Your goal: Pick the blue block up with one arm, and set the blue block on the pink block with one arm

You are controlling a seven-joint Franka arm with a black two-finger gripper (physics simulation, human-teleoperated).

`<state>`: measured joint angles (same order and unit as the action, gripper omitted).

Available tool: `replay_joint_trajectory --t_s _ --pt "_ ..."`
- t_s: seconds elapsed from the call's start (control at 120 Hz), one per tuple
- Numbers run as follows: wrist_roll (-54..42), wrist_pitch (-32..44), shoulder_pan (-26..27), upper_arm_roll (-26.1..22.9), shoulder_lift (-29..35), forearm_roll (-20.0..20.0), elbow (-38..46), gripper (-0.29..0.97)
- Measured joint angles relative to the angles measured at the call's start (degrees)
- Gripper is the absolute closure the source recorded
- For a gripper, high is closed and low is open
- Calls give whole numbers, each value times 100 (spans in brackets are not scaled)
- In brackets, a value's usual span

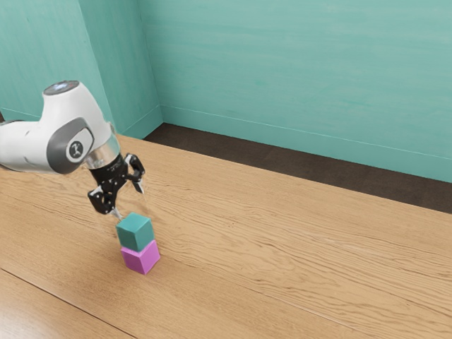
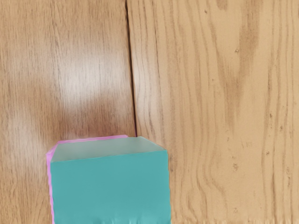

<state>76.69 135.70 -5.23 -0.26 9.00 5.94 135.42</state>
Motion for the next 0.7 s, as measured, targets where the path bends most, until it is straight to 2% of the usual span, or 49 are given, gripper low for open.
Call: replay_joint_trajectory --t_s 0.058,0.1,0.15,0.217,0.292,0.375,0.7 --pt "5 -158 -49 9 564 -233 -237 6" --pt "44 -639 -154 12 647 -314 -1278 5" --pt "139 -1618 -346 -14 549 -363 -2849 4" --pt "254 -2754 -600 -38 580 -481 -3611 3" --pt "368 -3620 -880 -51 518 -434 -3820 2" --pt "480 -4035 -954 -119 486 -409 -3807 1" --pt "794 -4633 -940 -165 492 -467 -3707 0"
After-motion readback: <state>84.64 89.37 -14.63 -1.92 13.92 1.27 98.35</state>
